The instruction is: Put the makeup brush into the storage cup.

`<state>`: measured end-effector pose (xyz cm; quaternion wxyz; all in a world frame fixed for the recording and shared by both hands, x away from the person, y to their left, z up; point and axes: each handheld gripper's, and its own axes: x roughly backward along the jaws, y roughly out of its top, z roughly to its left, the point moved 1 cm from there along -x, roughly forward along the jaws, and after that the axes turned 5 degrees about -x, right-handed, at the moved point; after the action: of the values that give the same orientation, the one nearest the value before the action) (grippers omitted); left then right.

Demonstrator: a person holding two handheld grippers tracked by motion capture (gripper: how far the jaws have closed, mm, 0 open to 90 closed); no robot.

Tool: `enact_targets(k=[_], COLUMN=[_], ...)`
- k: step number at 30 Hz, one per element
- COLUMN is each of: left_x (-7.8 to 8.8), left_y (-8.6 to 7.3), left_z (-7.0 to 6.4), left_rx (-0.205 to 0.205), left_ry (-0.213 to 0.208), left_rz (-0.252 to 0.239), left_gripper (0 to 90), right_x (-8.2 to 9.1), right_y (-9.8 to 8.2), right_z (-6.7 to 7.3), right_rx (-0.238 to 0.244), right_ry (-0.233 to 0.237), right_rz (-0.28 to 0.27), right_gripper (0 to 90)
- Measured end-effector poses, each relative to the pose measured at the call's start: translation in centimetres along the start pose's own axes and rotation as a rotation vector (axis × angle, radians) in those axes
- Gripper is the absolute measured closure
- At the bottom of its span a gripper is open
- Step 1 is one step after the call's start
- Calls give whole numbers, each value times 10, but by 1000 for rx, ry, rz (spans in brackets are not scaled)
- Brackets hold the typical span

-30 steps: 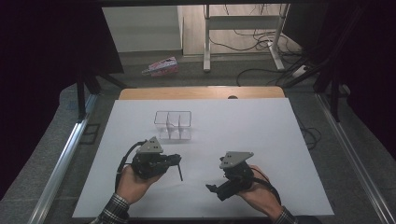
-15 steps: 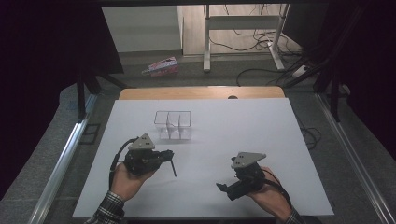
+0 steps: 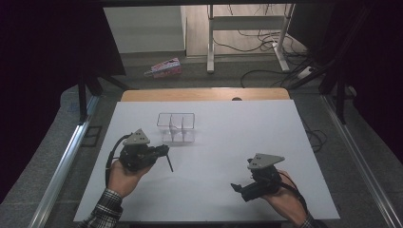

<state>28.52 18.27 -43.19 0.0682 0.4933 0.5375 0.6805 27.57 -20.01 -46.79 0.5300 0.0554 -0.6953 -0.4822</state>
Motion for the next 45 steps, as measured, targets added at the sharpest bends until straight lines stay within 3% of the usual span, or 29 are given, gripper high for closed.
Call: enact_targets(k=[10, 25, 33, 45], left_x=[1, 8, 13, 24], left_y=[2, 11, 16, 33], left_z=[14, 29, 38, 51], left_rx=[13, 25, 49, 50], left_ry=[30, 63, 88, 147], left_rz=[3, -13, -43, -88], left_gripper=[854, 854, 854, 854], right_x=[12, 25, 30, 35], right_y=[-18, -42, -49, -60], right_z=[-18, -35, -38, -43], right_rx=[-49, -148, -154, -164], right_ry=[-66, -104, -117, -149], right_rz=[12, 33, 49, 64], right_gripper=[4, 0, 0, 0])
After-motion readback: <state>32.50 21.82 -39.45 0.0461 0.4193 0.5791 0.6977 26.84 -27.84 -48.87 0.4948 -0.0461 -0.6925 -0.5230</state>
